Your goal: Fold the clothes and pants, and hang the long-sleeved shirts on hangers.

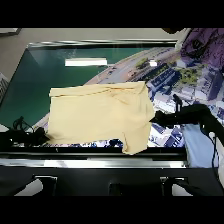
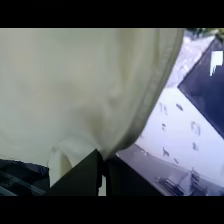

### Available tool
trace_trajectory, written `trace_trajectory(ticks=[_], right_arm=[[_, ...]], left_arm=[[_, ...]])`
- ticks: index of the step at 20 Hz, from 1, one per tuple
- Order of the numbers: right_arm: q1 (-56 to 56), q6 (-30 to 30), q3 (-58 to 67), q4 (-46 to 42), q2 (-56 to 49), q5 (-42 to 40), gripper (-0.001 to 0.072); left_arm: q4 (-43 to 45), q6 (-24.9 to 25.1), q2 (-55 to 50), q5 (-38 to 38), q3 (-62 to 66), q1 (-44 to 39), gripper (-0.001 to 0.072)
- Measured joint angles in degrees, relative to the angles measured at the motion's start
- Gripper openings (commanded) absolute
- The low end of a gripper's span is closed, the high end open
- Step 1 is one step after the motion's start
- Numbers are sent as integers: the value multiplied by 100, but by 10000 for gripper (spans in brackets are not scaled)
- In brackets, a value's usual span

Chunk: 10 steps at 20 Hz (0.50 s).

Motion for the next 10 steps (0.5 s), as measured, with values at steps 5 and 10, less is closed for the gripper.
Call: trace_trajectory(ticks=[5,10], right_arm=[[2,157,2037,44,103,-216,24],[2,553,4732,-140,529,-579,24]], left_arm=[[-256,-52,11,-144,2415,-492,11],[28,-444,181,-310,5799,-785,12]])
